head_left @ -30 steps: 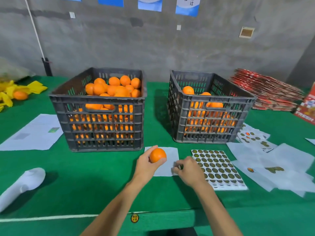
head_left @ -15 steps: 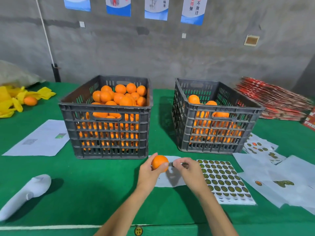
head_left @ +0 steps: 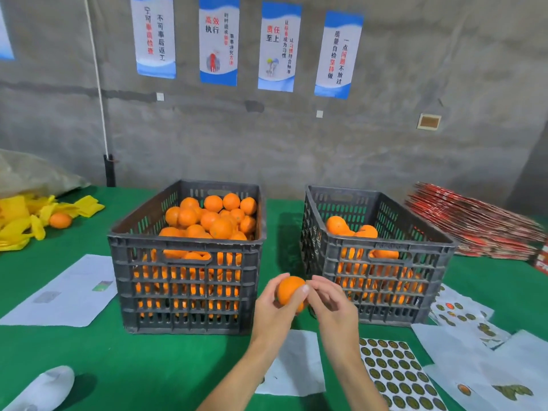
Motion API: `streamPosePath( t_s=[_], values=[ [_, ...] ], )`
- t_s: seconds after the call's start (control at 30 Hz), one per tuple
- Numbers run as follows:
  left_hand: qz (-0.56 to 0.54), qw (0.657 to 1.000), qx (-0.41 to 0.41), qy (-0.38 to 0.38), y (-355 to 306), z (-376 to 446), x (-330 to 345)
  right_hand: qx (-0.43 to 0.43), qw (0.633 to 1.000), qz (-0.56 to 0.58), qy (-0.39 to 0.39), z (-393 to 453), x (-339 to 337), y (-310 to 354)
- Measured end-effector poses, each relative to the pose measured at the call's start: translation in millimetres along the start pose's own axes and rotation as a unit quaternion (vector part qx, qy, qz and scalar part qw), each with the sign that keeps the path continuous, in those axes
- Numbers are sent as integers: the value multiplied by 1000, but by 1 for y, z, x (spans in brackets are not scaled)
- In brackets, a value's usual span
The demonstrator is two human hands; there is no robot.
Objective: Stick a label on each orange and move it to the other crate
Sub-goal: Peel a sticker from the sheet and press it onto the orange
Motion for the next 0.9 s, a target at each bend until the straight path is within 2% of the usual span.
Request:
streamPosePath(
  t_s=[0.2,0.33,0.43,0.5,0.57,0.63,0.73,0.83,0.9],
  values=[
    [-10,999,34,41,-28,26,34,114,992,34,26,34,-3,21],
    [21,992,72,101,-57,44,63,89,992,61,66,55,-5,37],
    [76,980,80,164,-78,59,84,21,997,62,50,79,-12,54],
    [130,969,112,178,-93,70,91,-29,1000,-6,4,99,-18,64],
    [146,967,146,146,-110,83,84,-101,983,-139,-63,120,-26,71],
    [150,969,176,85,-123,98,64,-176,939,-273,-114,140,-33,73],
    [227,952,202,29,-131,120,28,-212,882,-407,-102,164,-35,69],
    [332,909,253,0,-135,138,-2,-206,851,-476,-83,182,-33,59],
    [435,851,293,-16,-135,153,-21,-193,849,-485,-85,189,-30,54]
  ],
)
Point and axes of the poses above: each hand's wrist, its own z-axis towards the middle knuckle, its own x-axis out of the palm, y = z × x, the point moved 4 cm from there along z, towards the middle knuckle, and after that the axes turned 10 degrees about -y, right-handed, at the moved point
